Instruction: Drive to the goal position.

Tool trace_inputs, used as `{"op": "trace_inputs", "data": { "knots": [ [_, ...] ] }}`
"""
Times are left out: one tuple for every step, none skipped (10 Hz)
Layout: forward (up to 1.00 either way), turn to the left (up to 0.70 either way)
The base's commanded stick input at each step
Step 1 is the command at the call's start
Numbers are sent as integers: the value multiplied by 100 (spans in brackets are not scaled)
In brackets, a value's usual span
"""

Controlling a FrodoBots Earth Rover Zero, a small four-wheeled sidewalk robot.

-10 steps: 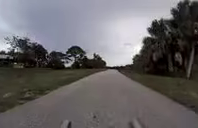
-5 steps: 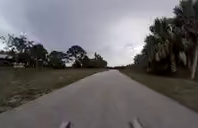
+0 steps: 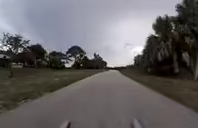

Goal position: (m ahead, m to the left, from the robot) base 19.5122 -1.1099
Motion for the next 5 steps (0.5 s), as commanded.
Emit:
{"op": "trace_inputs", "data": {
  "knots": [
    [100,0],
    [100,0],
    [100,-18],
    [100,-27],
    [100,0]
  ]
}}
